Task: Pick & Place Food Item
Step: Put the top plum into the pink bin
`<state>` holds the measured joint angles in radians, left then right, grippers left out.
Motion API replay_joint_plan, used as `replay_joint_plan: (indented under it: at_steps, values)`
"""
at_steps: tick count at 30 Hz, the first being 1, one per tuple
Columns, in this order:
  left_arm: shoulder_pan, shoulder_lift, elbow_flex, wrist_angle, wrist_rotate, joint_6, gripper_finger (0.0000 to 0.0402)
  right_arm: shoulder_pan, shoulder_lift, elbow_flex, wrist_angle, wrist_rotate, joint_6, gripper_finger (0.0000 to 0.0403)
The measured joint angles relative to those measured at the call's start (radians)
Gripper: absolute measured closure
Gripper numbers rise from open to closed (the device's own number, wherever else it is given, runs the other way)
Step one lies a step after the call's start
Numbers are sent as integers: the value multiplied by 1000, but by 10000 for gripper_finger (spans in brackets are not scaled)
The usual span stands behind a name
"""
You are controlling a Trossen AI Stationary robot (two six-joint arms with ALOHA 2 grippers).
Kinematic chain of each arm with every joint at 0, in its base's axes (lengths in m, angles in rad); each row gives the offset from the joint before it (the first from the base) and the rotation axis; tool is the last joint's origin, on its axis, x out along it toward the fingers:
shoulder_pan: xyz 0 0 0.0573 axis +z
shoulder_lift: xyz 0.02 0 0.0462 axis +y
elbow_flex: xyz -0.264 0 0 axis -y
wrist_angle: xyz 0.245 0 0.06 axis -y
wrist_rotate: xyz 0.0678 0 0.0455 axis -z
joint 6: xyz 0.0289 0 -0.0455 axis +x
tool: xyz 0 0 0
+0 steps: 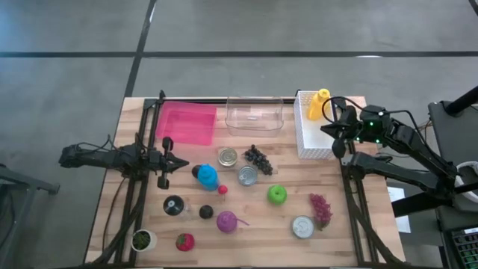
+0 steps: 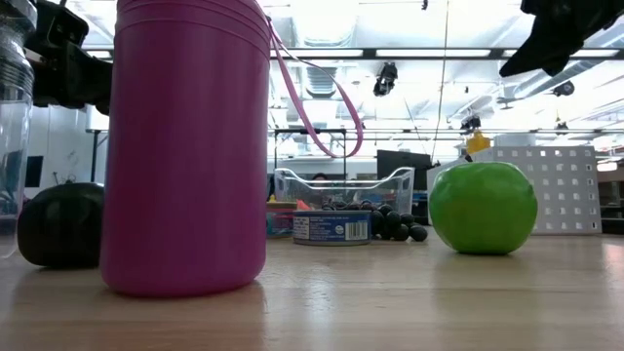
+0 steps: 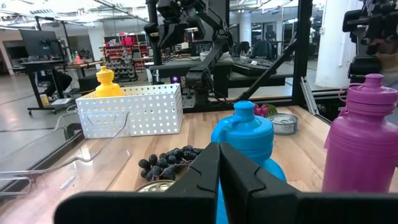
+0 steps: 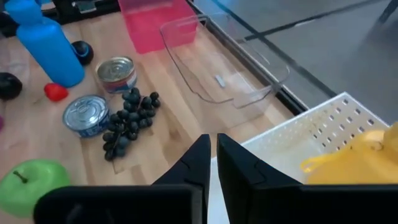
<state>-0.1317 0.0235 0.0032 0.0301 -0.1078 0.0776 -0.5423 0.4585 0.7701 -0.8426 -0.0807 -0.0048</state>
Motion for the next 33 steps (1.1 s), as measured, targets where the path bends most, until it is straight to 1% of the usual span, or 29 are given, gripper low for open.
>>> replay_joint_plan:
  at_steps: [2, 4, 6, 10, 12, 14, 33]
  values:
    - [0, 0, 0, 0, 0, -1, 385, 0, 1, -5, 11, -11, 0, 380]
    - [0, 0, 0, 0, 0, -2, 385, 0, 1, -6, 16, -49, -13, 381]
    - [0, 0, 0, 0, 0, -2, 385, 1, -1, -6, 15, -115, -36, 381]
    - [0, 0, 0, 0, 0, -2, 385, 1, 0, -6, 11, -283, -89, 381]
    - [0, 0, 0, 0, 0, -2, 385, 1, 0, -6, 11, -346, -101, 381]
    - [0, 0, 0, 0, 0, -2, 385, 1, 0, -6, 11, -383, -109, 381]
    - [0, 0, 0, 0, 0, -2, 385, 1, 2, -7, 12, -391, -103, 381]
